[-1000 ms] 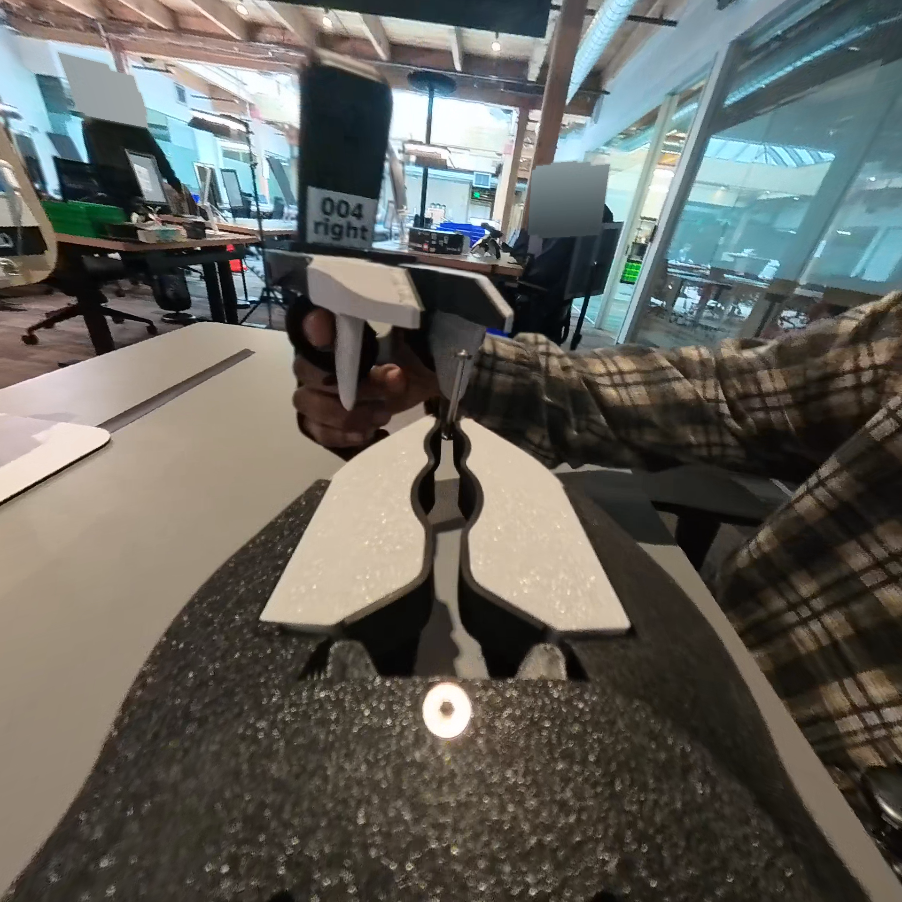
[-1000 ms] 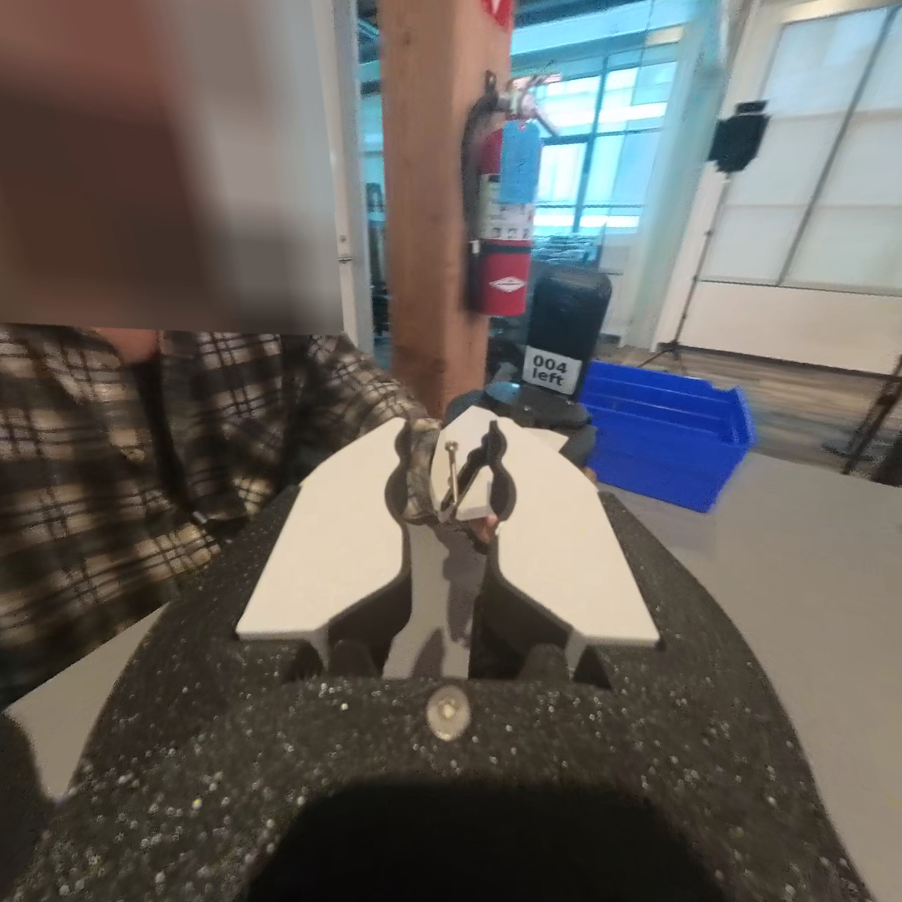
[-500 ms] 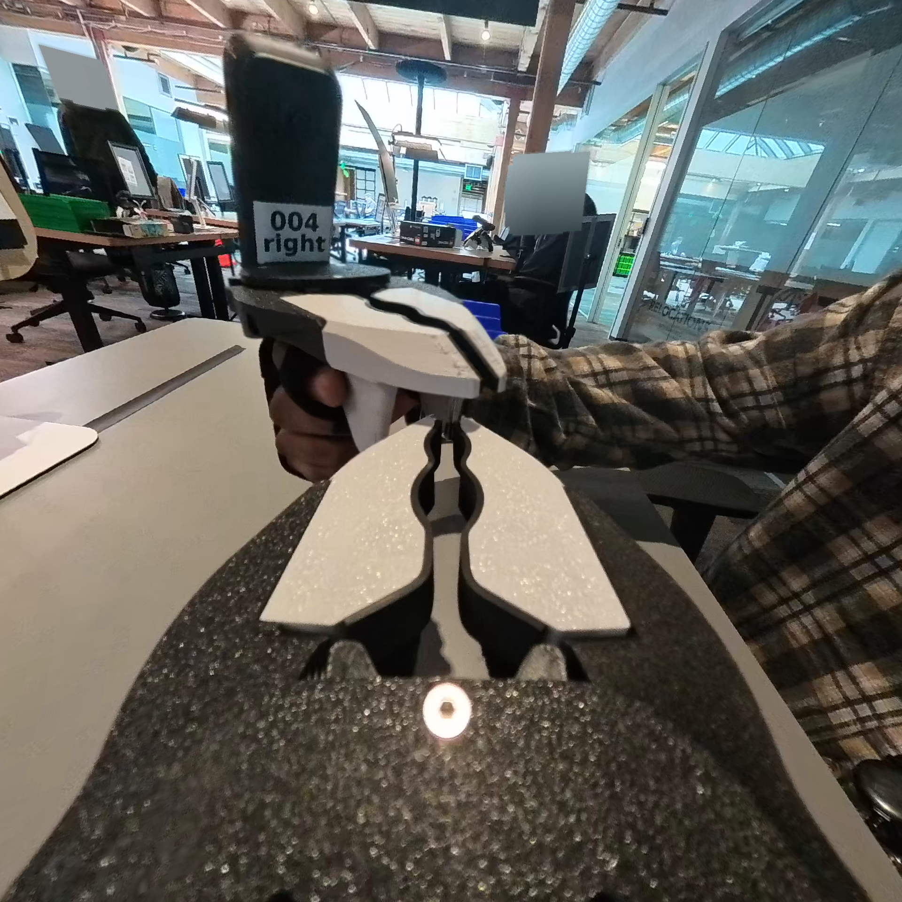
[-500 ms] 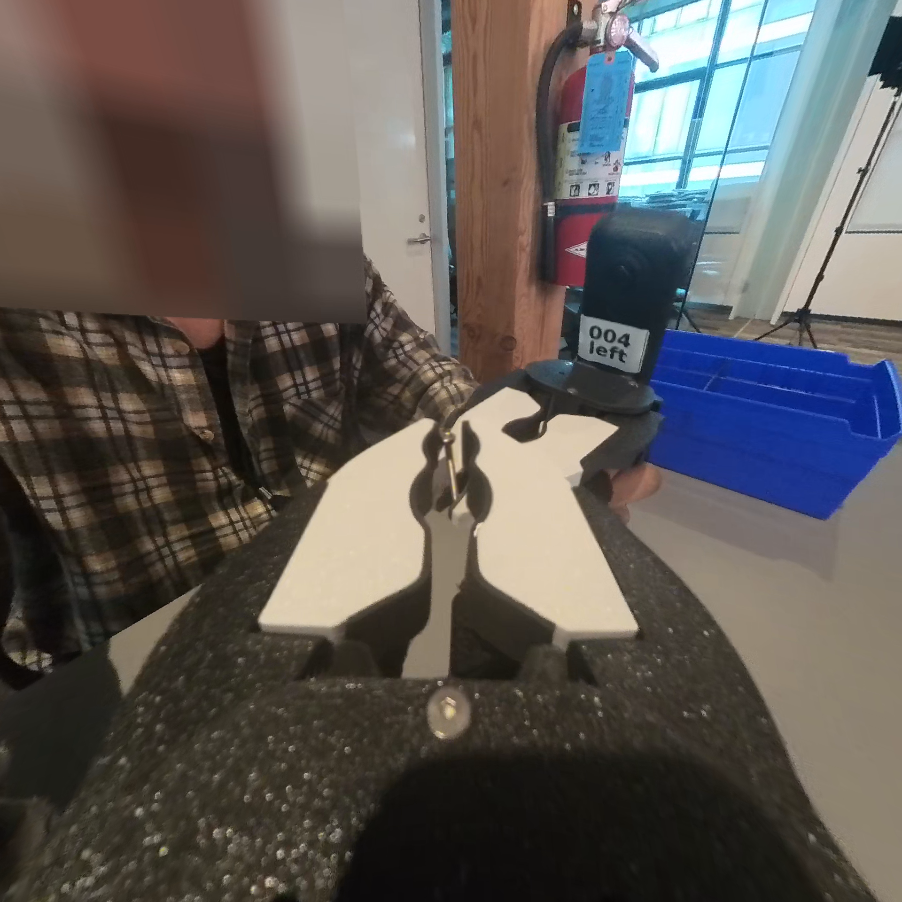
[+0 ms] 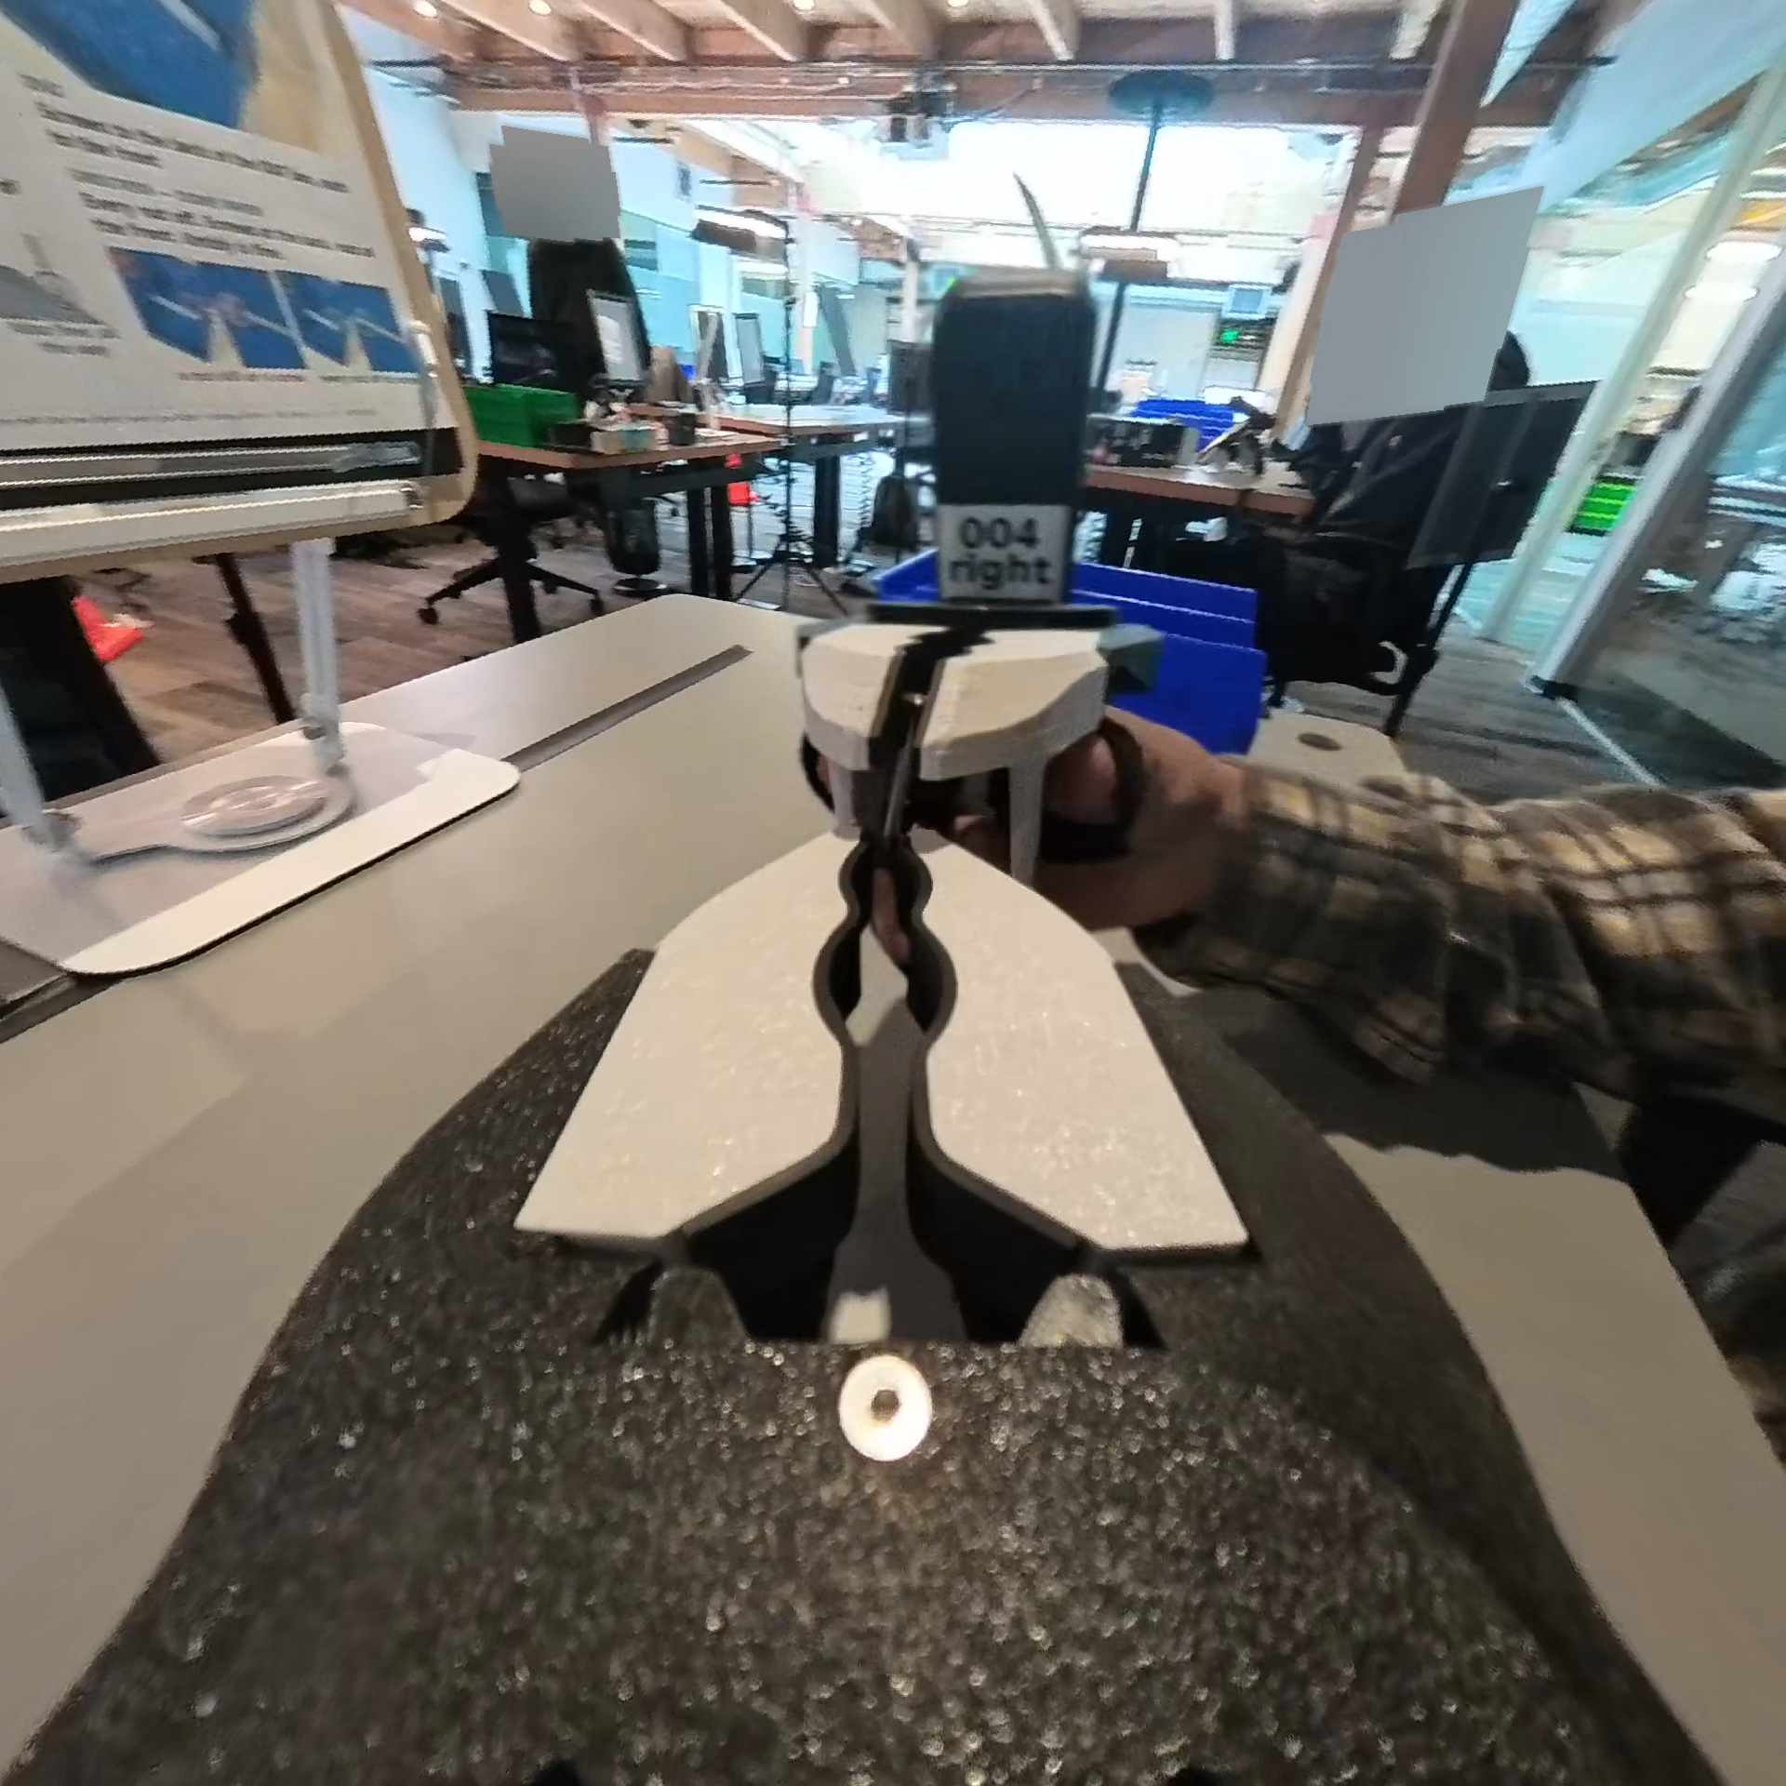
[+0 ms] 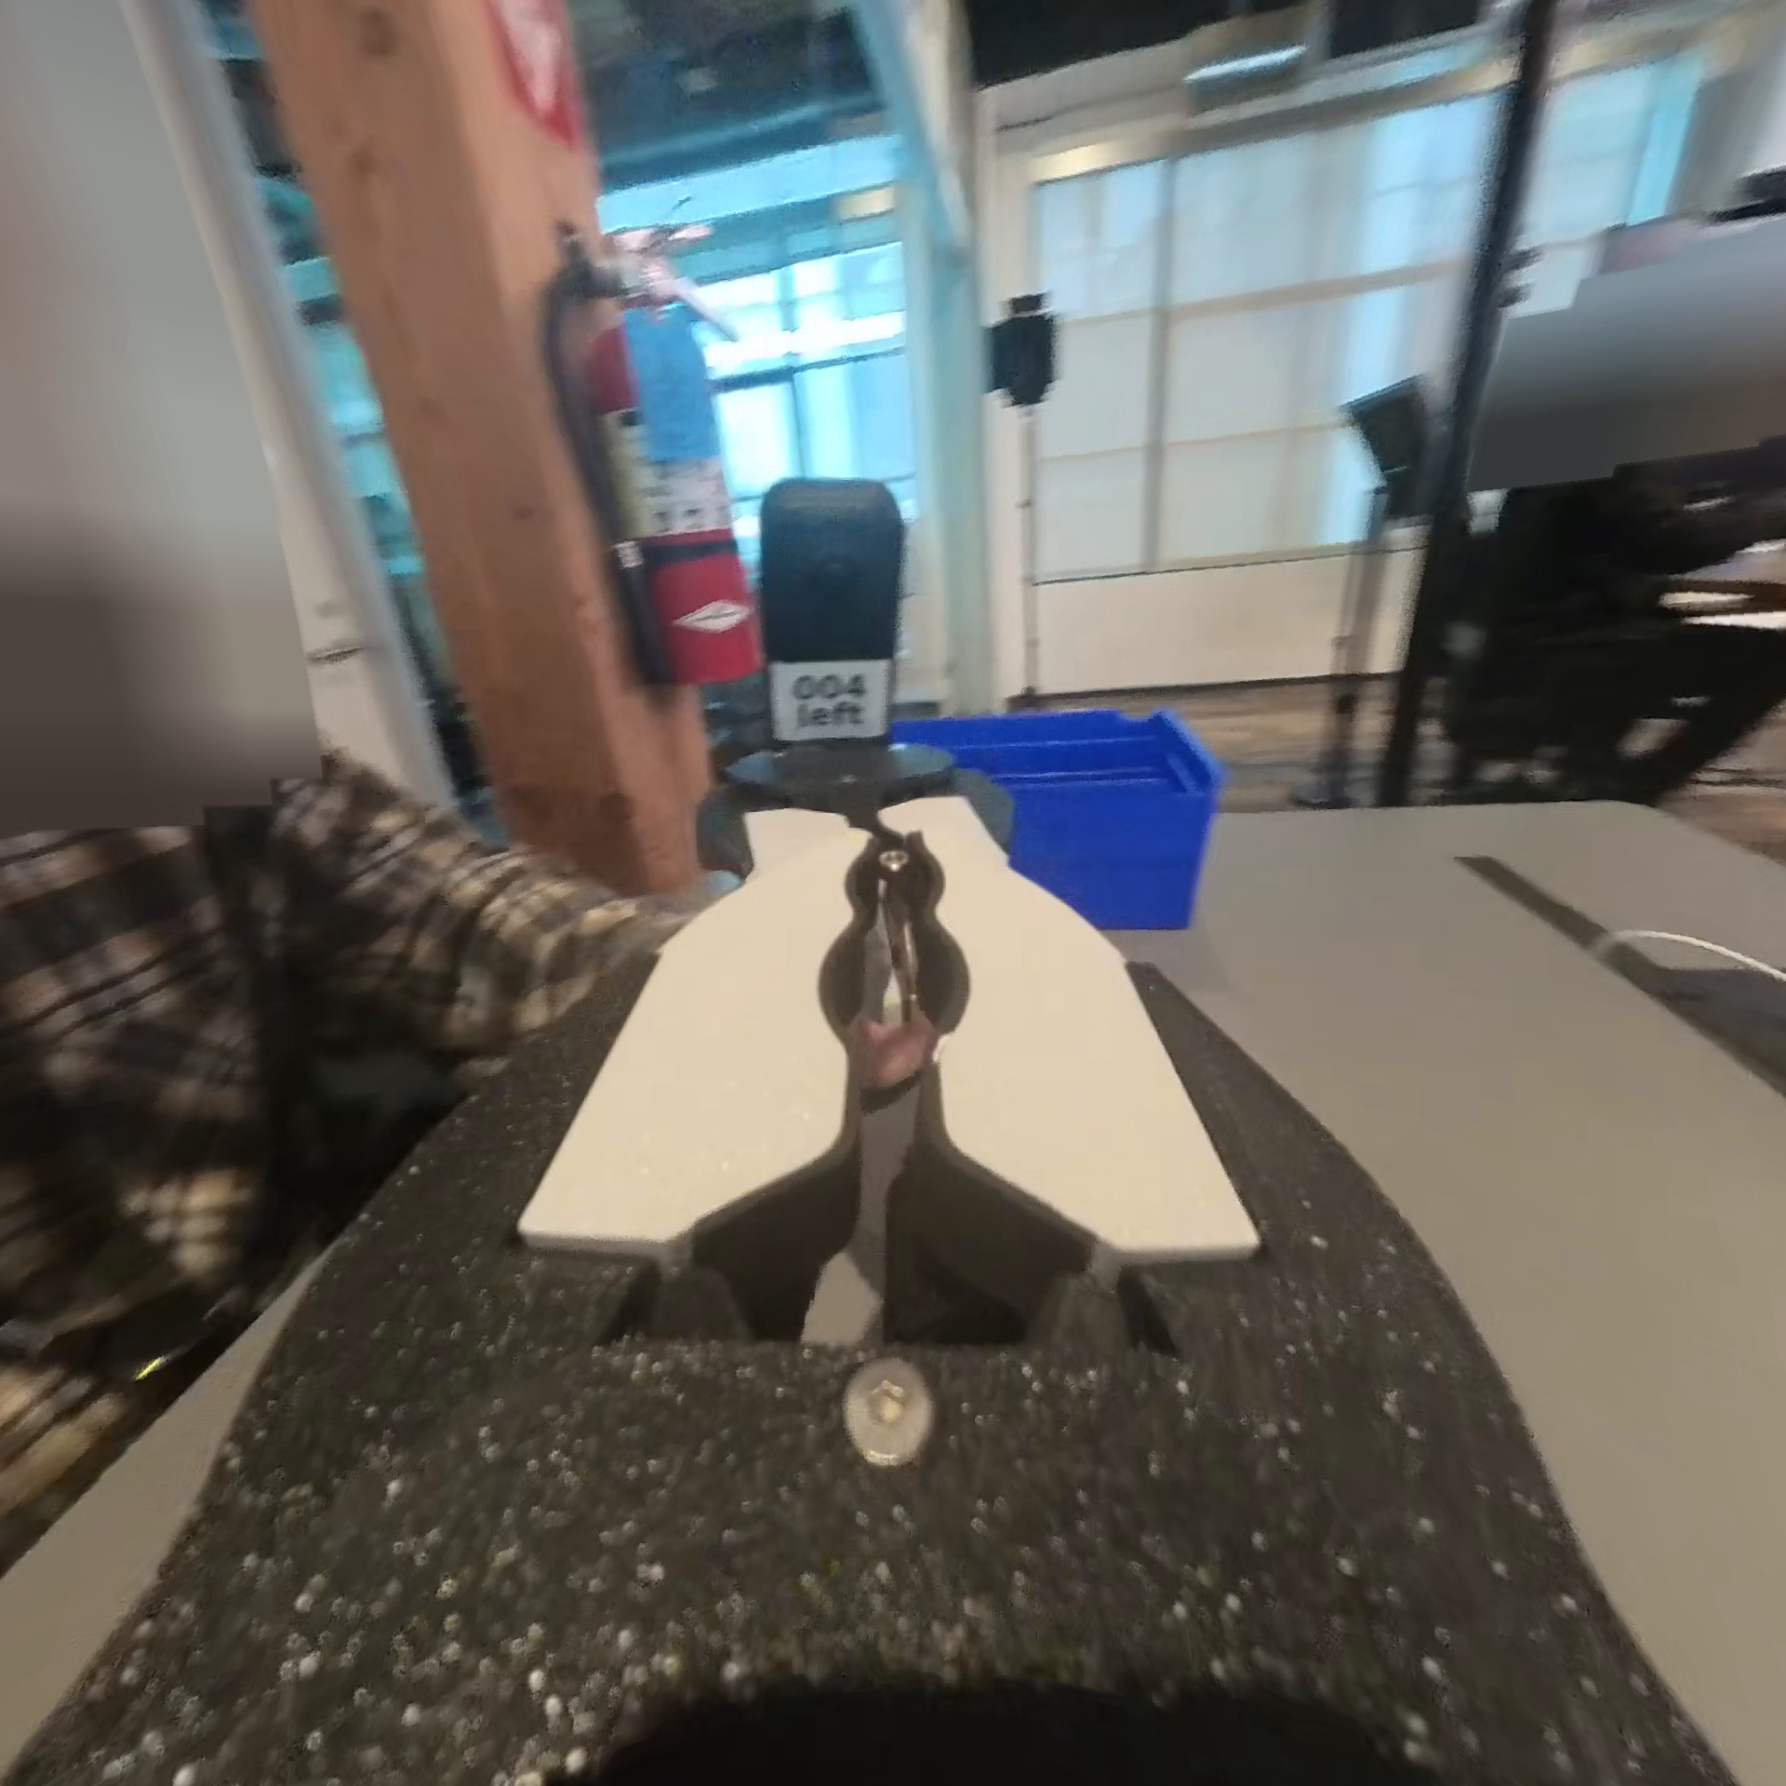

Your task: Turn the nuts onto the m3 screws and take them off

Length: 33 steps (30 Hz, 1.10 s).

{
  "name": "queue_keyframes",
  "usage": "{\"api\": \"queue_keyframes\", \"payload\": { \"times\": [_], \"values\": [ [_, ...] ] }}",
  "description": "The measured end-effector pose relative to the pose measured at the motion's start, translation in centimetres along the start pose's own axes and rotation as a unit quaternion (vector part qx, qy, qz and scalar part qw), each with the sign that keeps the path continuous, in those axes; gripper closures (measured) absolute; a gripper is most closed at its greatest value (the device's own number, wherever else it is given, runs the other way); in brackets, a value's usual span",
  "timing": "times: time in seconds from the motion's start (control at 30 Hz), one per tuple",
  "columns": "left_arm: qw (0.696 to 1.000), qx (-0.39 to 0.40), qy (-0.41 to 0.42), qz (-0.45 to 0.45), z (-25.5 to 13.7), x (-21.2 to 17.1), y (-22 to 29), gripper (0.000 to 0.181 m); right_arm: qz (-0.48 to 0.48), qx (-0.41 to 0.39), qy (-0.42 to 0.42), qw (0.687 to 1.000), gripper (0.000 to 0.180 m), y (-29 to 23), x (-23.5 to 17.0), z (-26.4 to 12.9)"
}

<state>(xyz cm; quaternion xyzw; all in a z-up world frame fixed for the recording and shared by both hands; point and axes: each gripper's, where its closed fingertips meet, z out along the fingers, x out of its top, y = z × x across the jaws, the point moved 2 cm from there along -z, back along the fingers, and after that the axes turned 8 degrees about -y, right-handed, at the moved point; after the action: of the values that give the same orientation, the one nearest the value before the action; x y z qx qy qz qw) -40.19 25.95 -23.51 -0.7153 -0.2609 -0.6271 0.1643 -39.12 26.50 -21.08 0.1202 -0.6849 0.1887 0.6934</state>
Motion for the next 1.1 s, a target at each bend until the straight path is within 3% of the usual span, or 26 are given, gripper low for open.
{"api": "queue_keyframes", "payload": {
  "times": [0.17, 0.27, 0.37, 0.53, 0.63, 0.77, 1.1],
  "values": [
    [1.0, 0.022, -0.008, -0.004, 0.1, -0.2, -0.4, 0.177, -0.013, -0.135, 0.034, 0.99, 0.171, 0.4, -0.2, -0.1],
    [1.0, -0.005, 0.003, -0.013, -0.1, 0.0, -0.2, 0.177, -0.04, -0.147, 0.029, 0.988, 0.139, 0.4, 0.3, -0.8],
    [0.998, -0.051, 0.018, -0.016, -0.3, 0.5, 0.6, 0.177, -0.052, -0.077, 0.018, 0.996, 0.129, 0.4, 1.3, -1.9],
    [0.994, -0.11, 0.015, 0.0, 0.0, 0.5, 2.2, 0.177, -0.035, 0.156, -0.031, 0.987, 0.139, -1.8, 2.0, -2.6],
    [0.992, -0.124, 0.01, 0.007, 0.3, 0.3, 2.7, 0.177, -0.037, 0.229, -0.049, 0.971, 0.146, -2.5, 2.1, -2.0],
    [0.991, -0.132, 0.009, 0.008, 0.3, 0.3, 2.9, 0.177, -0.041, 0.265, -0.092, 0.959, 0.151, -2.9, 0.9, -0.8],
    [0.992, -0.128, 0.01, 0.012, 0.2, 0.4, 2.8, 0.177, -0.042, 0.289, -0.085, 0.952, 0.174, -3.3, 0.3, -0.4]
  ]
}}
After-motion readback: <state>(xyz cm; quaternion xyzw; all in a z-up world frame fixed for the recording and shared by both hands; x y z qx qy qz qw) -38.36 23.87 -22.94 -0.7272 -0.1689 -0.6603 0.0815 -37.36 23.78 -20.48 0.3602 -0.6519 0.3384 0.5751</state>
